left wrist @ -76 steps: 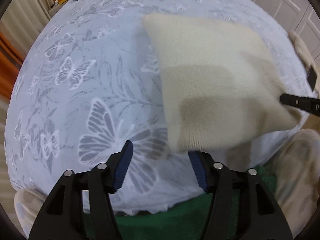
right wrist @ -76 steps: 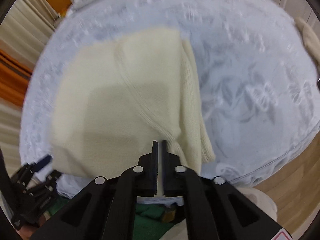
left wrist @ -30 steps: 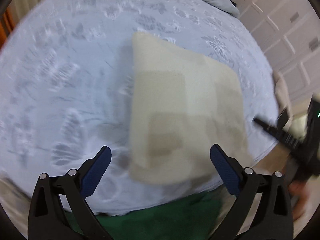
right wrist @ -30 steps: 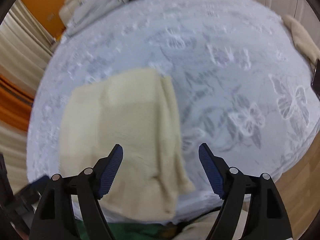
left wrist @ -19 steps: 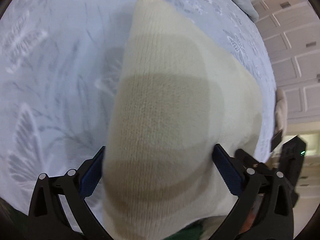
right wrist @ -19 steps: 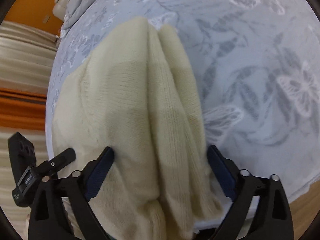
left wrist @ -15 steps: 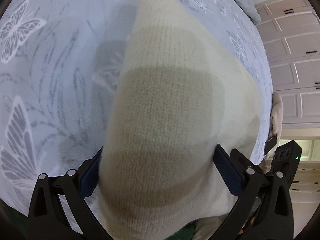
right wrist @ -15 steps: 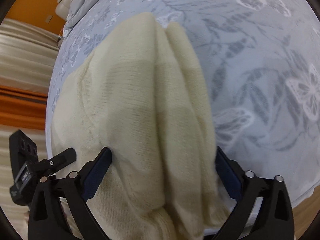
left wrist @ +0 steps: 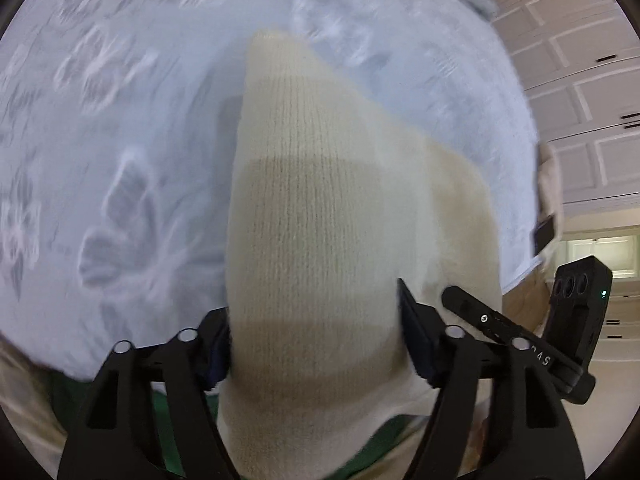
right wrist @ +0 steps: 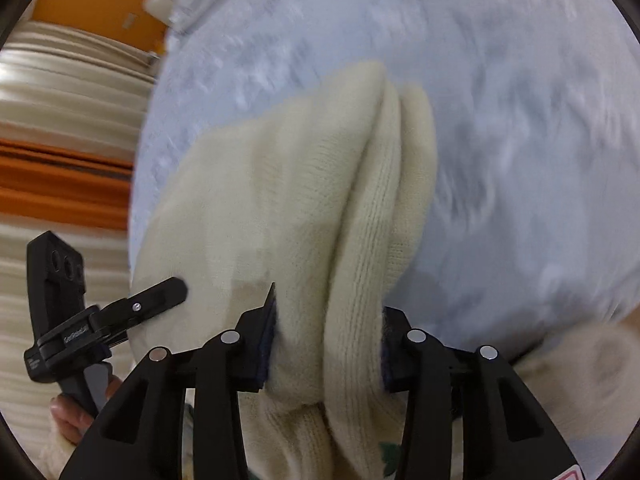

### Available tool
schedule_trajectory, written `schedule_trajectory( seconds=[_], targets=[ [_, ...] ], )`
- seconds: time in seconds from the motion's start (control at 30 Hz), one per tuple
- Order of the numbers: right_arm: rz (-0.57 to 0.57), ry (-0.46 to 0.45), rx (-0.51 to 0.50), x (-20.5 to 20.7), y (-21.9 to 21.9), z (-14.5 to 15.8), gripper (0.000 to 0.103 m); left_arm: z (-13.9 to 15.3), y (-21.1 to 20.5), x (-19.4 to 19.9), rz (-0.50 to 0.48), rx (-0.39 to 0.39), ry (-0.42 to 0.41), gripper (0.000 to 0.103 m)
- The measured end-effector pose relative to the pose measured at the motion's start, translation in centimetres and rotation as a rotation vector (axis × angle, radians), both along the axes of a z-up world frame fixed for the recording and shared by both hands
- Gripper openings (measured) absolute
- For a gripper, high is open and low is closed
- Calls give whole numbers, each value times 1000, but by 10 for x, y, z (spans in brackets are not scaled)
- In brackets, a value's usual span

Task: Fold small clothes
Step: 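Grasp the bundle end with the left tool while the right tool grasps beside it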

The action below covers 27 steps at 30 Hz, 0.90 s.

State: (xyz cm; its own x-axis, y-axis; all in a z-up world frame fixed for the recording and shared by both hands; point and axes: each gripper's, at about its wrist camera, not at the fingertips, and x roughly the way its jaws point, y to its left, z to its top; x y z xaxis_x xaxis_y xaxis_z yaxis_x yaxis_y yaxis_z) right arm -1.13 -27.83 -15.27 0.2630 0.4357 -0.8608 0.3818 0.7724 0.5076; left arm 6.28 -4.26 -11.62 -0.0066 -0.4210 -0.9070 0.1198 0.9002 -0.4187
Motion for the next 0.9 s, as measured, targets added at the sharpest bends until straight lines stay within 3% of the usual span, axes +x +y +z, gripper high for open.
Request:
schedule_trajectory(
  seconds=[0.07, 0.13, 0.2, 0.27, 0.33, 0.53, 0.7, 0.9],
  targets=[
    [-9, 7, -15, 6, 3, -4, 43, -21, 0, -2, -5, 49, 22, 84],
    [3, 0, -49, 11, 8, 5, 40, -26, -1, -1, 9, 6, -8, 84],
    [29, -36, -90, 12, 15, 20, 36, -19, -6, 2, 16, 10, 2, 77],
    [41, -101, -123, 9, 23, 45, 35, 2, -8, 2, -14, -6, -38, 64],
    [37, -161, -128, 9, 27, 72, 35, 24, -5, -1, -31, -25, -100, 61],
    [72, -328, -175, 9, 50, 151, 35, 108, 11, -11, -28, -36, -262, 61],
    [97, -460, -214, 3, 68, 210, 35, 180, 34, -24, -29, -17, -446, 61],
    [137, -588, -222, 4, 93, 260, 35, 236, 69, -21, 2, -34, -580, 61]
  ],
)
